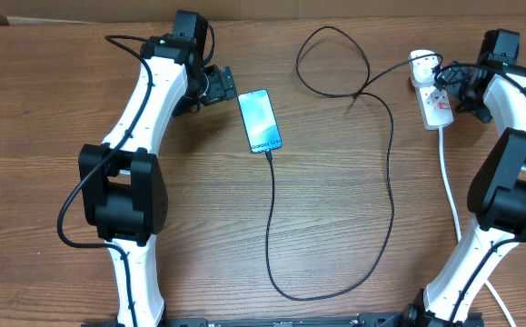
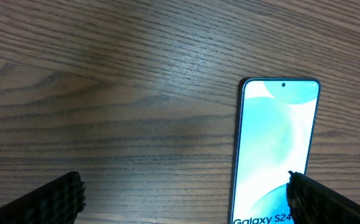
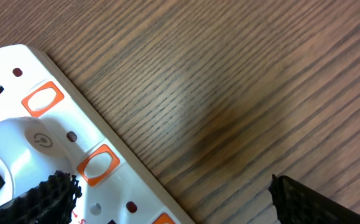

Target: Plug charger to phone and switch on socket

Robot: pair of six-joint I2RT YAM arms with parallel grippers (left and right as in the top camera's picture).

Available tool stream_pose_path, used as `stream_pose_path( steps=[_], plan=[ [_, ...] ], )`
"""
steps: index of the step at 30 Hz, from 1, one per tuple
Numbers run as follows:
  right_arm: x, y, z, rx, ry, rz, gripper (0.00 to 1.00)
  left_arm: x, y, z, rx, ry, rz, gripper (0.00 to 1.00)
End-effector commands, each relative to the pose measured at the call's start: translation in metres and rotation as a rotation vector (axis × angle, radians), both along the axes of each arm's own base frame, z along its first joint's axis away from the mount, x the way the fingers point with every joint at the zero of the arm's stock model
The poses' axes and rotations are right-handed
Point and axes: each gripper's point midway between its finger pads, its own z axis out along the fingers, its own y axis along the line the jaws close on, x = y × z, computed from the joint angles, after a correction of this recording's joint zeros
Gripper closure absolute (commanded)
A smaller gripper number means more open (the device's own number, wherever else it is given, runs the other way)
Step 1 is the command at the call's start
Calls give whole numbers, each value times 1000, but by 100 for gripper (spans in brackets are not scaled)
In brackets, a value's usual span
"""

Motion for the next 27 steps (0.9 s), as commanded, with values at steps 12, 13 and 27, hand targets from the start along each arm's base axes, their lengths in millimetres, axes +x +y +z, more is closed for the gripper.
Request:
stream_pose_path(
  steps=[12, 13, 27],
  plan=[
    [7, -1, 0, 21, -40, -34, 0, 3, 1, 15, -17, -30, 17, 0],
    [6, -1, 0, 21, -40, -35, 0, 3, 1, 15, -17, -30, 17, 0],
    [3, 0, -9, 28, -18, -34, 0, 3, 1, 15, -17, -30, 17, 0]
  ],
)
